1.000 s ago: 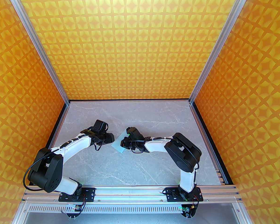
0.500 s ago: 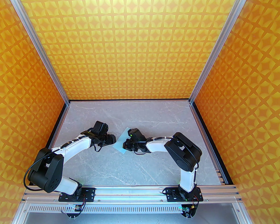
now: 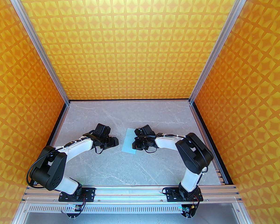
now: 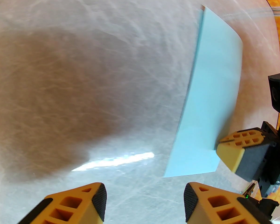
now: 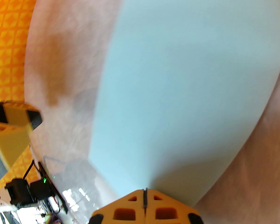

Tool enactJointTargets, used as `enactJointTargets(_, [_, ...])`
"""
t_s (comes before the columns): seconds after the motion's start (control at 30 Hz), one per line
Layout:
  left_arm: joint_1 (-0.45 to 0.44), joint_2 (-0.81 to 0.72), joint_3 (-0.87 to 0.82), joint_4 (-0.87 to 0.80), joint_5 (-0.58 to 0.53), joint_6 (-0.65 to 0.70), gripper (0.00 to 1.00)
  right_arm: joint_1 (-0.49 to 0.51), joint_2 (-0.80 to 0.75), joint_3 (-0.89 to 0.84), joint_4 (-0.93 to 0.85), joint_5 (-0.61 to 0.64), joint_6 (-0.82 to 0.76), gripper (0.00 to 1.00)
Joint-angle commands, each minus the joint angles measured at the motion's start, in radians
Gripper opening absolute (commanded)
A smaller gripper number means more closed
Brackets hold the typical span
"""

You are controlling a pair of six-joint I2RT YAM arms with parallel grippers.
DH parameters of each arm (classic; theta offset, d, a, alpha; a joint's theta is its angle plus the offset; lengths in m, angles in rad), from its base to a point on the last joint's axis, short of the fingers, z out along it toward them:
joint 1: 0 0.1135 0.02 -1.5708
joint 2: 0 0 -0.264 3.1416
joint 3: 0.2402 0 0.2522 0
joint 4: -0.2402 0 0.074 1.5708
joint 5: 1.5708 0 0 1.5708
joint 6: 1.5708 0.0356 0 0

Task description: Fold a paper plane with a square sheet of paper (fold left side to right side)

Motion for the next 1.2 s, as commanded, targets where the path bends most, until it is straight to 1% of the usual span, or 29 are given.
enactJointTargets(0.0, [-0.012, 0.000, -0.018, 0.029, 0.022, -0.024, 0.59, 0.008, -0.062, -0.030, 0.004, -0.021, 0.020, 0.00])
enactJointTargets(0.27, [-0.027, 0.011, -0.012, 0.032, 0.023, -0.021, 0.60, 0.019, -0.077, -0.092, 0.023, 0.043, 0.051, 0.00])
enactJointTargets(0.5, [-0.038, 0.021, -0.008, 0.034, 0.023, -0.021, 0.60, 0.017, -0.010, -0.082, 0.004, 0.093, 0.020, 0.00])
enactJointTargets(0.7, [-0.051, 0.046, -0.004, 0.060, 0.039, -0.028, 0.61, 0.016, 0.005, -0.091, -0.021, 0.136, 0.008, 0.00])
enactJointTargets(1.0, [-0.106, 0.129, 0.011, 0.156, 0.078, -0.051, 0.60, 0.010, -0.015, -0.110, -0.016, 0.125, 0.007, 0.00])
enactJointTargets(1.17, [-0.122, 0.185, 0.045, 0.174, 0.079, -0.056, 0.60, 0.010, -0.019, -0.115, -0.012, 0.122, 0.008, 0.00])
